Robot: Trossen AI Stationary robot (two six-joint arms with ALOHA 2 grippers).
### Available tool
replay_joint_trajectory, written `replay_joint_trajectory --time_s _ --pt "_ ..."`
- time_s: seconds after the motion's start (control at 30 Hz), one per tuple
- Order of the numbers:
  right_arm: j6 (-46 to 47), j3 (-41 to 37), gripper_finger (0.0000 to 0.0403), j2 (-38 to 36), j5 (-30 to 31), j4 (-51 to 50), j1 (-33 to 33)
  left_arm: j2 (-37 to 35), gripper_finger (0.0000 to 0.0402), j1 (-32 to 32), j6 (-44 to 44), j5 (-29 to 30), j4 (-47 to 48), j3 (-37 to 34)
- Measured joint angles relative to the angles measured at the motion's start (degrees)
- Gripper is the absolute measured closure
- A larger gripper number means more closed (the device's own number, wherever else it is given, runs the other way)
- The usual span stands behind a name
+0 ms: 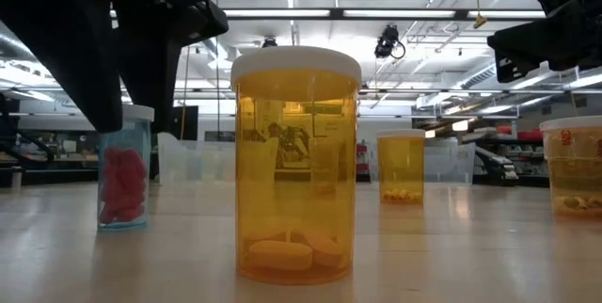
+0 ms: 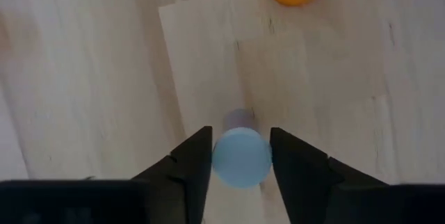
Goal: Pick and place medicine bottles into bin by pill shape (circle, oval)
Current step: Put the small blue pill bottle into the left transparent bin
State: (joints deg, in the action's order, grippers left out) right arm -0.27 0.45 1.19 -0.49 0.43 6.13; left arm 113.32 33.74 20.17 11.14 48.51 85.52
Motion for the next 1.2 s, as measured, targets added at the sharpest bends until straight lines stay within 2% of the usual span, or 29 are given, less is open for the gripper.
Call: replay_joint_trajectory --time_s 0.17,0.4,0.7,0.83,1.0,1.2 --pt "0.0 0.0 0.0346 0.0 0.0 0.0 0.0 0.0 0.0278 0.0 0.0 0.0 0.0 0.0" --pt "0.0 0.0 0.0346 0.0 0.0 0.0 0.0 -1.0 0.0261 -0.5 0.1 0.0 0.1 0.0" --pt "0.0 0.0 0.0346 0.0 0.0 0.0 0.0 -4.7 0.0278 -3.4 0.1 0.1 3.5 0.0" --pt "0.0 0.0 0.0346 0.0 0.0 0.0 0.0 -6.9 0.0267 -5.9 -0.5 0.2 7.1 0.0" --pt "0.0 0.0 0.0346 0.0 0.0 0.0 0.0 -9.5 0.0273 -9.8 -4.2 1.1 12.7 0.1" --pt "0.0 0.0 0.0346 0.0 0.0 0.0 0.0 -11.3 0.0268 -16.3 -8.4 6.8 18.2 0.1"
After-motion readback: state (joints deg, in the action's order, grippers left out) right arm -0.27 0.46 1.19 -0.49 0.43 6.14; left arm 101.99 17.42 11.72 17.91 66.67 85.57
